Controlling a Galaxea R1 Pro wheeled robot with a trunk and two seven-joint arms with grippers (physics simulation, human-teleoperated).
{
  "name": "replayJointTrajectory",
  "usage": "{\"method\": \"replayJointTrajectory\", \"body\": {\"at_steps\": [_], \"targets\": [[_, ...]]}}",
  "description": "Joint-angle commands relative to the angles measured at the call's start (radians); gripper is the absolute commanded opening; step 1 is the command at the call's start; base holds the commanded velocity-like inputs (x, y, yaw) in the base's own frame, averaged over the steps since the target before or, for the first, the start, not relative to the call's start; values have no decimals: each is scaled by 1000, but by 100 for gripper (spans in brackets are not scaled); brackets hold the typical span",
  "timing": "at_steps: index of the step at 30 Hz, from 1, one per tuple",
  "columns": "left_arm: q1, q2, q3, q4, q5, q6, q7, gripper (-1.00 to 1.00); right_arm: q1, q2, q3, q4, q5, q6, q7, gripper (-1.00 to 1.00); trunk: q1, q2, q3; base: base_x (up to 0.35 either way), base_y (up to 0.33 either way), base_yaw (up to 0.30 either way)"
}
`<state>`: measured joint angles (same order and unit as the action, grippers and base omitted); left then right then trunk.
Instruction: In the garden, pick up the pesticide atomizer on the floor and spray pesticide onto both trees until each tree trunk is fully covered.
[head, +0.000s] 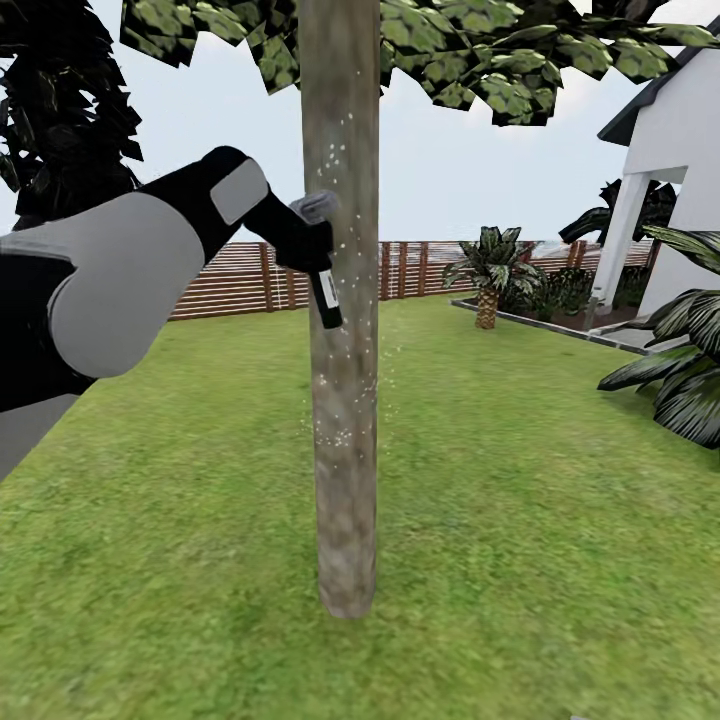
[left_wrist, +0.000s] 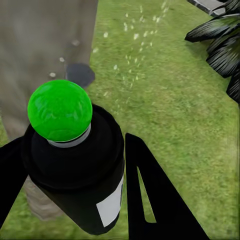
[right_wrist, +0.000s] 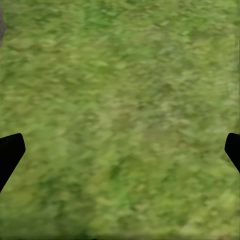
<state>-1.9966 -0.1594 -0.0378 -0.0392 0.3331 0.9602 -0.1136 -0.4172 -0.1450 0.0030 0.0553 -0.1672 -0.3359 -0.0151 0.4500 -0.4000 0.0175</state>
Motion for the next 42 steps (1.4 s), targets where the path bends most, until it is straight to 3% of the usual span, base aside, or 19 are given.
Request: {"method": "replayJointTrajectory", "body": {"at_steps": [1, 9, 11, 12, 13, 15, 29, 33, 38, 42], "targets": [[0, -1, 0, 2, 0, -1, 0, -100, 0, 0, 0, 0, 0, 0, 0, 100, 0, 0, 0, 0, 0, 0], [19, 1, 1, 6, -14, -19, 2, -100, 0, 0, 0, 0, 0, 0, 0, 100, 0, 0, 0, 0, 0, 0], [34, 1, 0, 6, -86, -23, 3, -100, 0, 1, 0, 0, 0, 0, 0, 100, 0, 0, 0, 0, 0, 0], [40, 1, 0, 7, -138, -24, 3, -100, 0, 0, 0, 0, 0, 0, 0, 100, 0, 0, 0, 0, 0, 0], [59, 1, 0, 8, -214, -25, 3, -100, 0, 0, 0, 0, 0, 0, 0, 100, 0, 0, 0, 0, 0, 0], [85, 1, 0, 8, -250, -33, 3, -100, 0, 0, 0, 0, 0, 0, 0, 100, 0, 0, 0, 0, 0, 0], [278, 9, 0, 9, -269, -167, 2, -100, 0, -1, 0, 0, 0, 0, 0, 100, 0, 0, 0, 0, 0, 0], [339, 34, 1, 9, -269, -214, 2, -100, 0, -1, 0, 0, 0, 0, 0, 100, 0, 0, 0, 0, 0, 0], [392, 61, 1, 9, -269, -227, 2, -100, 0, 0, 0, 0, 0, 0, 0, 100, 0, 0, 0, 0, 0, 0], [440, 79, 1, 9, -269, -288, 2, -100, 0, 0, 0, 0, 0, 0, 0, 100, 0, 0, 0, 0, 0, 0]]}}
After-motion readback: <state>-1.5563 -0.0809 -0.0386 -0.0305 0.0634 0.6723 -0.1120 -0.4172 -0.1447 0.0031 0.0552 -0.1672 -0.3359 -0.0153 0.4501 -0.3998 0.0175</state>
